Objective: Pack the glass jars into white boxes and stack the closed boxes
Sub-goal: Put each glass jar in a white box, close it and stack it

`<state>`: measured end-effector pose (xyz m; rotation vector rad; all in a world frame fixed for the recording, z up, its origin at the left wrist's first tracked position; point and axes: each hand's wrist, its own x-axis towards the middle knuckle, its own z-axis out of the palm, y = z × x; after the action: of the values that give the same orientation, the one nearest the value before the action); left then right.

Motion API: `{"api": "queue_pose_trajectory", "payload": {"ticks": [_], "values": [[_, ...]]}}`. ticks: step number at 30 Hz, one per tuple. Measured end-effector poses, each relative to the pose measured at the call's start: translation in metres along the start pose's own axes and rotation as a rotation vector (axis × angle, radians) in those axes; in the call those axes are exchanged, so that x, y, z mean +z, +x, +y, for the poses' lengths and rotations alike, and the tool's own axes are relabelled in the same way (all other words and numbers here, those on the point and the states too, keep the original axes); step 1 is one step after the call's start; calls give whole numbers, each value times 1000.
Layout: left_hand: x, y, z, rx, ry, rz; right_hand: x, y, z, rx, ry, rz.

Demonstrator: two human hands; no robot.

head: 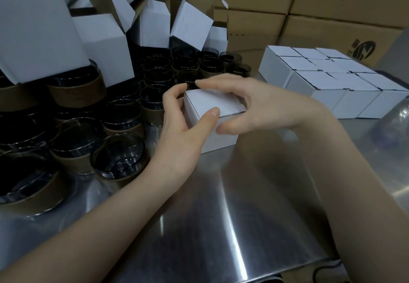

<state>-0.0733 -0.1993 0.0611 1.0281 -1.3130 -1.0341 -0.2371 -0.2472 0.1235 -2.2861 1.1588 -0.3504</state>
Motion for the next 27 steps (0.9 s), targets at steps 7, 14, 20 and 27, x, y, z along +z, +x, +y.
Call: {"api": "queue_pose_trajectory", "payload": {"ticks": [7,14,20,27], "values": [[1,0,-7,25,-1,-39,-1,-1,-4,15,-135,121],[2,-5,-7,-45,155,-74,-25,-11,16,156,-11,391],[3,-8,-5,-5,242,-95,-53,-9,41,233,200,1002],[4,-14,-4,167,391,-196,-115,21,80,481,13,1250]]}}
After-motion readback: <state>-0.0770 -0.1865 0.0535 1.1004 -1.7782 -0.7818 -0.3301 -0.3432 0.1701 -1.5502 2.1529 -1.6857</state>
